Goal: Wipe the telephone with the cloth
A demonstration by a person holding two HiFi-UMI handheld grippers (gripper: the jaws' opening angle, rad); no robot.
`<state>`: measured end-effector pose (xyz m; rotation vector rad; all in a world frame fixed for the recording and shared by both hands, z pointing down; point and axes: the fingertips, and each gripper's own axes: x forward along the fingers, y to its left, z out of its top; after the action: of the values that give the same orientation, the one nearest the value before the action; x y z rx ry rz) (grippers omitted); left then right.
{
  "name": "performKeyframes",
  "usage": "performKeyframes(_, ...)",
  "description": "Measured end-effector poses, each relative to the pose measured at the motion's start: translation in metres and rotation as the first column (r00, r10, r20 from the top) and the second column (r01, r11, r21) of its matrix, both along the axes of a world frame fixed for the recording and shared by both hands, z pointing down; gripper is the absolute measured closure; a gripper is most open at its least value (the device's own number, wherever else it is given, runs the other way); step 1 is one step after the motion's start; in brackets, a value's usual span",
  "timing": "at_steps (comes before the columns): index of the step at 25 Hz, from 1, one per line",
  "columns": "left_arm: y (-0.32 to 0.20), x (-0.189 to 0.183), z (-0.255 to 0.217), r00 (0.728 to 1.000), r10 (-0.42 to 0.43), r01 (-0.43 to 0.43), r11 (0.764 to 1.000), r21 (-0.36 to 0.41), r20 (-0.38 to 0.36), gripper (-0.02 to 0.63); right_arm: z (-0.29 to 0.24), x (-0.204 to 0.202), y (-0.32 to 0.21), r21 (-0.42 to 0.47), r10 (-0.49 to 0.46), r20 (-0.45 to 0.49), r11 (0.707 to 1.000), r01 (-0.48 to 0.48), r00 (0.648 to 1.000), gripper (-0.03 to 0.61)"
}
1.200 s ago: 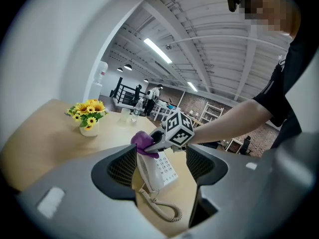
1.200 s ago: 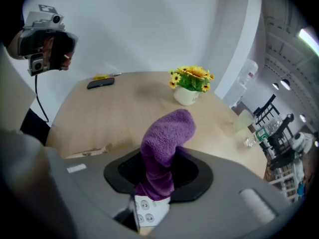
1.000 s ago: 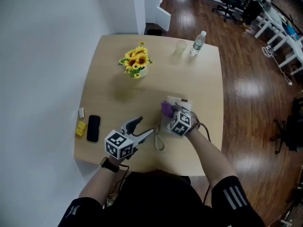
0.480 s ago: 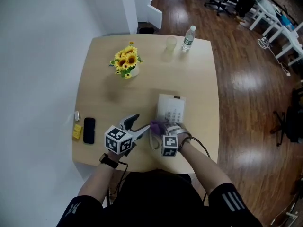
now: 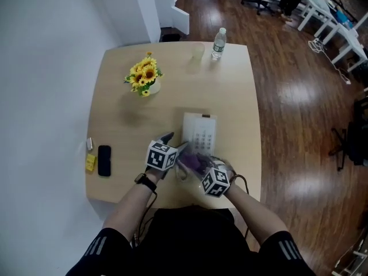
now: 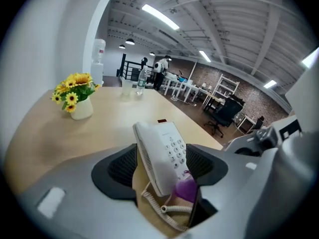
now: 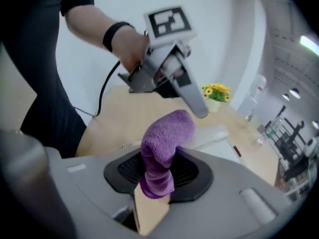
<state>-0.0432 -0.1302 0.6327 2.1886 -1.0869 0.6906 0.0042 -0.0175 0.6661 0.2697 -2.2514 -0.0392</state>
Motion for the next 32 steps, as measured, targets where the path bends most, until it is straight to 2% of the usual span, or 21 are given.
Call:
performKeyframes(4, -0.021, 0.017, 0.024, 0.996, -0.057, 0.06, 0.997, -0.045, 0.068, 0.311, -0.036, 0.036, -0.005, -0.031, 0.171, 0.111, 0.985, -0.169, 0.979, 0.446)
performKeyframes(8, -0.042, 0.023, 0.043, 0.98, -0.145, 0.151, 0.988, -0.039, 0.135, 0.318, -0.051, 0.071, -0.003, -0.05, 0.291, 0.169, 0.957, -0.287, 0.942, 0.446)
performKeyframes(12, -0.049, 0.021, 0.062, 0.949, -0.214, 0.228, 0.973, -0.034, 0.231, 0.348, -0.05, 0.101, 0.005, -0.08, 0.368, 0.177, 0.93, -0.359, 0.913, 0.446)
performKeyframes(17, -0.056, 0.023, 0.068, 0.919, -0.268, 0.279, 0.96, 0.003, 0.289, 0.371, -0.047, 0.119, 0.013, -0.109, 0.409, 0.179, 0.912, -0.395, 0.895, 0.445)
performKeyframes(25, -0.062, 0.021, 0.079, 0.91, -0.305, 0.321, 0.947, -0.01, 0.282, 0.374, -0.049, 0.132, 0.012, -0.116, 0.415, 0.187, 0.909, -0.4, 0.89, 0.445)
performKeyframes(29, -0.057, 0.022, 0.083, 0.925, -0.332, 0.348, 0.935, -0.065, 0.183, 0.391, -0.05, 0.138, 0.012, -0.118, 0.419, 0.189, 0.908, -0.403, 0.888, 0.445)
performKeyframes(32, -0.055, 0.023, 0.066, 0.938, -0.327, 0.334, 0.941, -0.047, 0.116, 0.396, -0.051, 0.144, 0.011, -0.117, 0.426, 0.176, 0.904, -0.41, 0.888, 0.445)
